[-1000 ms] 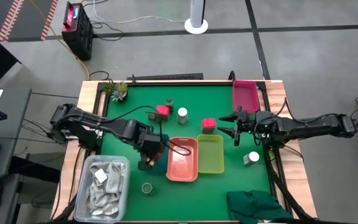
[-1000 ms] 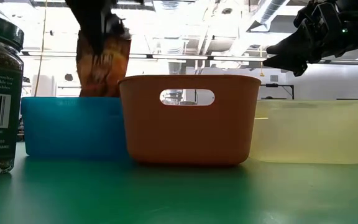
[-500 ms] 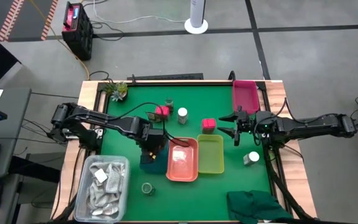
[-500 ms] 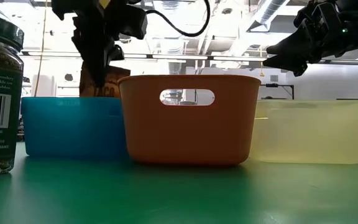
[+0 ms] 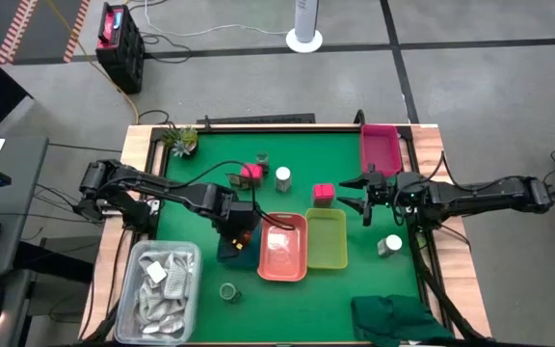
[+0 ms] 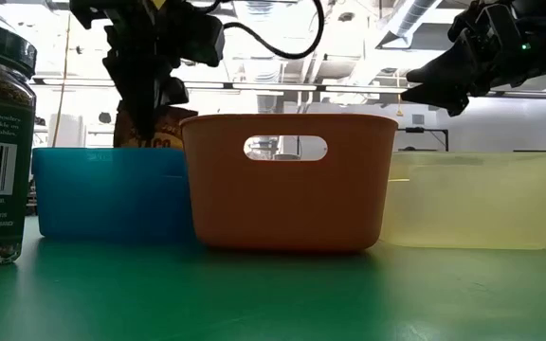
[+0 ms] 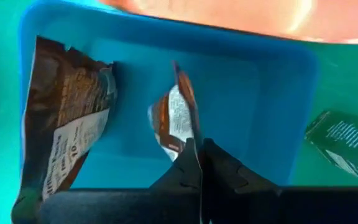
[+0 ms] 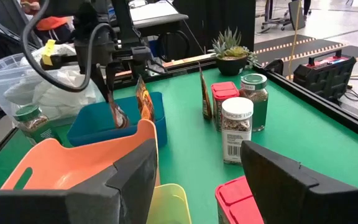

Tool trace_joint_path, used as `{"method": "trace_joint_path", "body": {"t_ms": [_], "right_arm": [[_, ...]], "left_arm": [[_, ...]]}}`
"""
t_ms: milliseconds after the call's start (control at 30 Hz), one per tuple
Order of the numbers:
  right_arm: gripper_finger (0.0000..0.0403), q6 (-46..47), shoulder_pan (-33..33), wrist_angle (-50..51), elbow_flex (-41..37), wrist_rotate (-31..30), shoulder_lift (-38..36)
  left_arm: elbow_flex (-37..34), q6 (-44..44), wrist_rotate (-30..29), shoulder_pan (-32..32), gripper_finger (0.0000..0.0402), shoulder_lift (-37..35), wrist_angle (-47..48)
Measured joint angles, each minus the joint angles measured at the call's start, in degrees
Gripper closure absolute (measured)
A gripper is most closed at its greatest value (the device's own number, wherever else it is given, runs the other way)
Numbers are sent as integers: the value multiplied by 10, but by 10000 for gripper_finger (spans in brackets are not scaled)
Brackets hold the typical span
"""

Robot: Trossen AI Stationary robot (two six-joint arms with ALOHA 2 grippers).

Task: Sort spices by type
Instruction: Put the bottom orange seasoning pack into the blue bin

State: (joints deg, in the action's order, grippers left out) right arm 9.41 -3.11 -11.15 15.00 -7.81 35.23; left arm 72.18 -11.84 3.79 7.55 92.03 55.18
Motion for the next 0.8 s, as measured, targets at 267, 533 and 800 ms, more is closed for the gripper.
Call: {"method": "trace_joint_path", "body": {"t_ms": [267, 533, 800], "right_arm": [[143, 0, 0, 0, 0, 0, 0], [143, 2, 0, 0, 0, 0, 0], [143, 2, 0, 0, 0, 0, 0]], "left_arm": [[0, -5, 0, 19, 371, 0, -19], [0, -13, -6, 24, 328, 0, -20], [0, -13, -6, 24, 304, 0, -20]]}}
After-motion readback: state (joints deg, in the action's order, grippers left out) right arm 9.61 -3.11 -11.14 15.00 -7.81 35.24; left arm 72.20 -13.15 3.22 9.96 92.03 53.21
